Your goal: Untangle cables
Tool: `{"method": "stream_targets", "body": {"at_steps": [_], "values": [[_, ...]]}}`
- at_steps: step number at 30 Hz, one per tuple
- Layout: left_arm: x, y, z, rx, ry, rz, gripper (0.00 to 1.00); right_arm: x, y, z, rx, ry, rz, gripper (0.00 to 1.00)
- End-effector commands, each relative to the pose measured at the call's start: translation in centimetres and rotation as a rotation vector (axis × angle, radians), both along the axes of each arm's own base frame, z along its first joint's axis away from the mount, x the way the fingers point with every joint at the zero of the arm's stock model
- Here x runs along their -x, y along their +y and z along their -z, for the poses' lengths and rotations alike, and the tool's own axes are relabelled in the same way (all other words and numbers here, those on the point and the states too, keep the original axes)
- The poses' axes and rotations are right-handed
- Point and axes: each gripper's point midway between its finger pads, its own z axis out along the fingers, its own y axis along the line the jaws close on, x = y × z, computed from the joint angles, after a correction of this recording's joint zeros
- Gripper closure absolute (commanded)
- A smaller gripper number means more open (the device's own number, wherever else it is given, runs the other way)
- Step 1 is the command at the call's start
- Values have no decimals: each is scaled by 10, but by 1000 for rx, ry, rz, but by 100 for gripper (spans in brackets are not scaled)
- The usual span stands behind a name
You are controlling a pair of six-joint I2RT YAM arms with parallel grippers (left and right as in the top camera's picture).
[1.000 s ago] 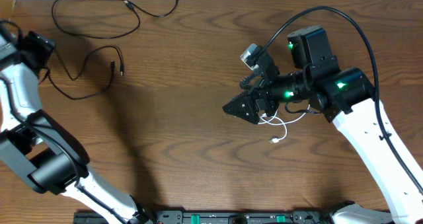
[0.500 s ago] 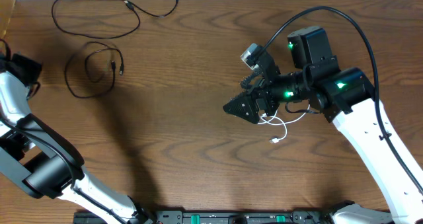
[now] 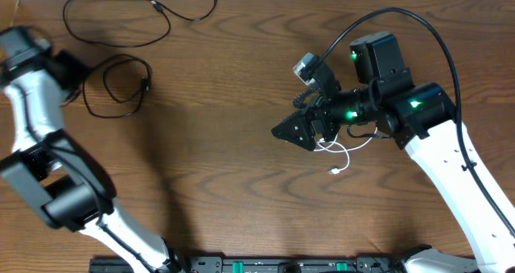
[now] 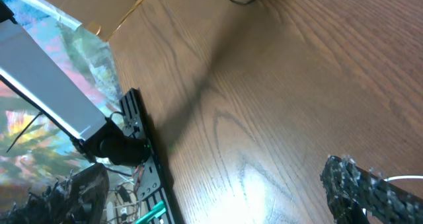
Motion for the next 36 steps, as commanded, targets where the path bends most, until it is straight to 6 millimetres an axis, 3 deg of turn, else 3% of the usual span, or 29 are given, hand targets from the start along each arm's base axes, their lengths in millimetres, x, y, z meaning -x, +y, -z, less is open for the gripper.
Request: {"method": "stream_targets", "body": {"at_steps": [1, 3, 8, 12, 14, 17, 22, 30, 33, 36], "values": [[-13, -36, 9, -118, 68, 124, 45, 1, 0, -5, -8, -13, -3, 1], [-21, -58, 13, -172, 97, 156, 44, 1, 0, -5, -7, -13, -4, 1], [-27, -89, 32, -187, 143, 236, 36, 2, -1, -4, -6, -10, -3, 1], [-22, -106, 50, -163, 200, 274, 20, -12, -11, 7, 78, -31, 83, 1], [-22, -109, 49, -163, 202, 280, 12, -38, -37, 25, 205, 35, 336, 1], [-24, -107, 49, -171, 192, 276, 12, -55, -65, 37, 283, 96, 546, 1], [-23, -107, 55, -226, 219, 390, 12, -59, -81, 45, 313, 124, 582, 1], [-8, -114, 89, -173, 317, 426, 12, -59, -84, 48, 337, 114, 581, 1], [-8, -132, 80, -92, 276, 468, 12, -68, -106, 54, 441, 45, 643, 1], [-15, -162, 48, 40, 151, 530, 11, -78, -143, 59, 510, 77, 830, 1]]}}
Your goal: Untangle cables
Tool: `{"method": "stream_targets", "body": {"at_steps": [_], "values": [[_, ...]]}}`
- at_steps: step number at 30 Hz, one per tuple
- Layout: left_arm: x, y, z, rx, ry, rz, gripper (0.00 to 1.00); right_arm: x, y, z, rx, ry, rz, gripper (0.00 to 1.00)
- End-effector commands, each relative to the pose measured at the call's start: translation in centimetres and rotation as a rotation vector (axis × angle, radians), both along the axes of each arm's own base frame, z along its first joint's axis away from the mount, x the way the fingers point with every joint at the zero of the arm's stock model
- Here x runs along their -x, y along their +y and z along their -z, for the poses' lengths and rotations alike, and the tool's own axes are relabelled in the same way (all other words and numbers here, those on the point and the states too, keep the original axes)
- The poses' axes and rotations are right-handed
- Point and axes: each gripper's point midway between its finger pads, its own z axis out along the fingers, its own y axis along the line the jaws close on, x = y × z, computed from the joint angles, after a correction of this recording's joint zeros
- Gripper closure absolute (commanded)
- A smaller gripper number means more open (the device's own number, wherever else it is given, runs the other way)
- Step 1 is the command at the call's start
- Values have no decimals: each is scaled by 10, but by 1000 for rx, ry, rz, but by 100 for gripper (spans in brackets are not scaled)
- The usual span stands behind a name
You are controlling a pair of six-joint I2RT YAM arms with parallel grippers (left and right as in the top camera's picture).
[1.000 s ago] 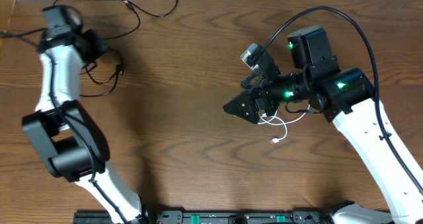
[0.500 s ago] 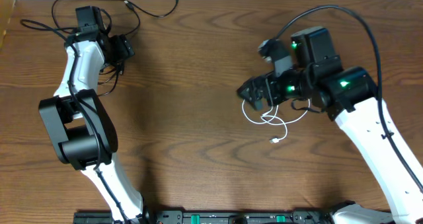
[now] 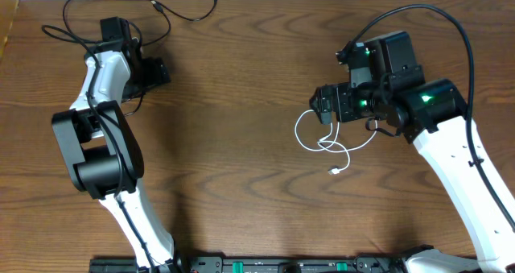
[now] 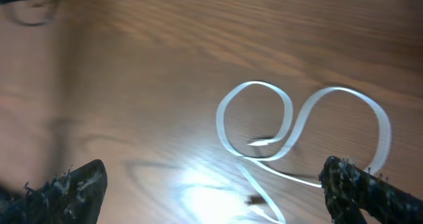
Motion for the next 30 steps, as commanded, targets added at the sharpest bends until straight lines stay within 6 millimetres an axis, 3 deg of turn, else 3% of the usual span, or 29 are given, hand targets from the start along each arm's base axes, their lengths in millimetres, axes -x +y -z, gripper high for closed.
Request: {"method": "stream_targets", "body": {"at_steps": [1, 4, 5, 8, 12, 17, 20, 23, 26, 30], "values": [[-11, -50, -53, 260, -145, 97, 11, -18, -58, 7, 124, 2, 265, 1], [-10, -104, -107, 557, -260, 226, 11, -23, -96, 9, 131, 26, 398, 1], [-4, -134, -131, 708, -294, 309, 10, -23, -121, 11, 135, 42, 465, 1], [15, -177, -148, 888, -247, 389, 10, -19, -153, 14, 142, 78, 555, 1], [59, -228, -130, 898, 1, 395, 7, -6, -185, 20, 146, 139, 643, 1], [107, -288, -101, 720, 235, 439, 5, -3, -200, 20, 145, 147, 689, 1], [124, -319, -83, 571, 306, 388, 0, -3, -200, 21, 145, 148, 690, 1], [136, -337, -68, 458, 340, 344, 1, -3, -200, 20, 145, 147, 690, 1], [146, -371, -57, 443, 342, 359, 0, -3, -200, 20, 145, 147, 690, 1], [150, -398, -47, 463, 347, 326, 5, -3, -200, 20, 144, 147, 690, 1]]}}
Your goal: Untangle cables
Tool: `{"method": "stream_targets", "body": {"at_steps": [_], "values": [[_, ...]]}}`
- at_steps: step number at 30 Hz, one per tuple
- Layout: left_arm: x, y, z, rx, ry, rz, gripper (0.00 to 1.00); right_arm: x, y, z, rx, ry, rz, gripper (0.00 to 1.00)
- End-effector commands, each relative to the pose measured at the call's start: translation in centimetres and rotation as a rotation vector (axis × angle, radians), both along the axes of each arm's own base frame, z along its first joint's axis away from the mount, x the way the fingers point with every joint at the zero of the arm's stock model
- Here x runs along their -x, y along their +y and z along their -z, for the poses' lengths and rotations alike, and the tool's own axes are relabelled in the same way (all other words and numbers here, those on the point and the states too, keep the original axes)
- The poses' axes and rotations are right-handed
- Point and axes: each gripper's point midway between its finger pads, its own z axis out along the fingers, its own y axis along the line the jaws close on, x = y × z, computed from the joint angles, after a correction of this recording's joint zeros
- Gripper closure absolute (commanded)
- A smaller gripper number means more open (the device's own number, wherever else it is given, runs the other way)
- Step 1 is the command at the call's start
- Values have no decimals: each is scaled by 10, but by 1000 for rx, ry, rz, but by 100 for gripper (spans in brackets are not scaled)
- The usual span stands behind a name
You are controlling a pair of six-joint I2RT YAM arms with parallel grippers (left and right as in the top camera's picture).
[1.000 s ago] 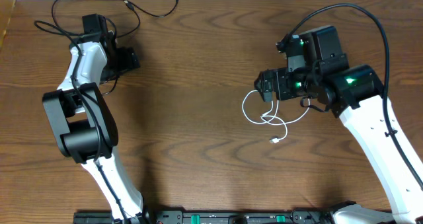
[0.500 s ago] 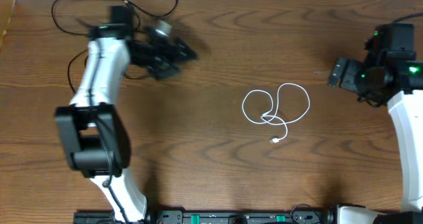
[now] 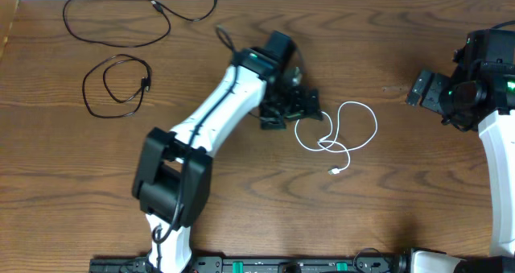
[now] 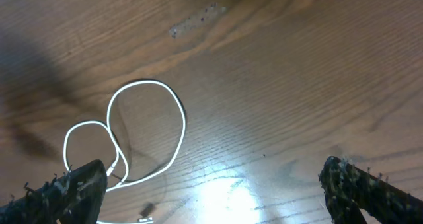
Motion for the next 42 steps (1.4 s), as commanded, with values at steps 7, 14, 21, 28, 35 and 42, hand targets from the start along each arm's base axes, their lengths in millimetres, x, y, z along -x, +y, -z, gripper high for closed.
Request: {"method": "stream_targets", "body": {"at_steps": [7, 14, 21, 28, 35, 42], "values": [[11, -36, 27, -105, 30, -151, 25, 0, -3, -1, 4, -3, 20, 1], [15, -42, 57, -191, 35, -193, 25, 0, -3, -1, 4, -3, 20, 1], [16, -42, 65, -202, 50, -193, 35, 0, -3, -1, 4, -3, 20, 1], [21, -47, 63, -175, 77, -182, 58, 0, -3, -1, 4, -3, 20, 1], [32, -57, 56, -107, 148, -155, 61, 0, -3, -1, 4, -3, 20, 1], [28, -45, 62, -170, 119, -177, 48, 0, -3, -1, 4, -3, 20, 1]]}}
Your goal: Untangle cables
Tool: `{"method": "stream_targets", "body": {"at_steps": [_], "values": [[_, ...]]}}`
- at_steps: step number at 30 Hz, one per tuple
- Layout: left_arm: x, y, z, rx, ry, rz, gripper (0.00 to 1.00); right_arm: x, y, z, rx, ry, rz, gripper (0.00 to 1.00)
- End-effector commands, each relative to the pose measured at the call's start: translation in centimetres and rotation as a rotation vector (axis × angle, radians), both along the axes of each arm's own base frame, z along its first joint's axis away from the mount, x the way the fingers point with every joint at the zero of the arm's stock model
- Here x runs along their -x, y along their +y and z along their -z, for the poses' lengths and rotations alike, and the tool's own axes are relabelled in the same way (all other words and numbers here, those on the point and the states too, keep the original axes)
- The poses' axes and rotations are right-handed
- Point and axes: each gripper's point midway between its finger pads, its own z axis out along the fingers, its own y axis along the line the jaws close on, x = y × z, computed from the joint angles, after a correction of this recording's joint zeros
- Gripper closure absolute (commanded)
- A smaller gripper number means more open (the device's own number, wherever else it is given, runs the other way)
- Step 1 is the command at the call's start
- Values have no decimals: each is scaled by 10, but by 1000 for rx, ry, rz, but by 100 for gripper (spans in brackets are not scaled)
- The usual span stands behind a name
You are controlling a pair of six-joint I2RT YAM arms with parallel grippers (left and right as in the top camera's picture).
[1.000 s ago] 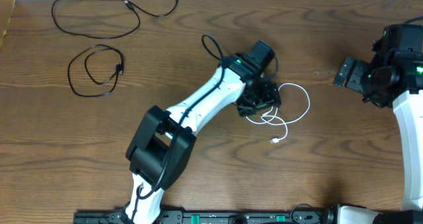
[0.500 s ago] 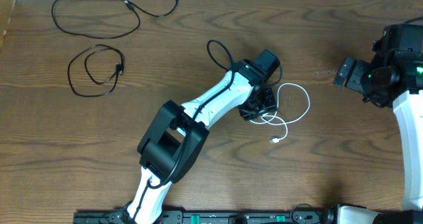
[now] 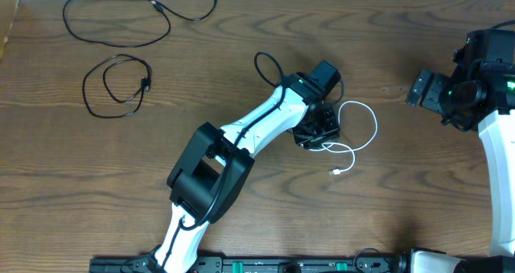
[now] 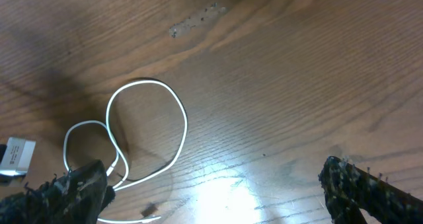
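A thin white cable (image 3: 375, 126) lies in loops on the brown table (image 3: 241, 55), its small plug (image 3: 336, 171) toward the front. My left gripper (image 3: 319, 131) is down over the cable's left loop and hides it; how its jaws stand does not show. In the right wrist view the white cable (image 4: 184, 121) curls at lower left. My right gripper (image 4: 218, 196) is open with nothing between its fingers. It hangs at the table's right edge (image 3: 418, 88), well apart from the cable.
Two black cables lie apart at the far left: a long one (image 3: 121, 19) near the back edge and a small coil (image 3: 117, 84) below it. A pale scuff (image 4: 195, 18) marks the wood near the right gripper.
My left gripper was just left of the white cable's loops; it now sits further right and nearer, over the left loop. The right arm has not moved.
My right gripper was low over the white cable while the left arm was at the far left by the black cables. Then the right gripper stood just above the cable. Later it was at the right edge, and the left gripper had come beside the cable, now over it.
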Motion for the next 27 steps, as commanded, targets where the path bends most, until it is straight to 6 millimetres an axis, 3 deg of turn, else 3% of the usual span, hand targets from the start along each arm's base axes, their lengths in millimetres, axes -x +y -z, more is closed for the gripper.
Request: {"method": "stream_targets", "body": {"at_steps": [1, 3, 15, 27], "values": [[-9, 19, 9, -101, -43, -31, 46, 0, -3, -2, 3, -4, 20, 1], [-8, 26, 11, -142, -37, -53, 44, 0, -3, -2, 3, -4, 20, 1], [-4, 22, 11, -140, -28, -59, 49, 0, -3, -2, 3, -4, 20, 1], [3, 8, 5, -93, 99, -218, 49, 0, -3, -2, 3, -4, 20, 1]]}}
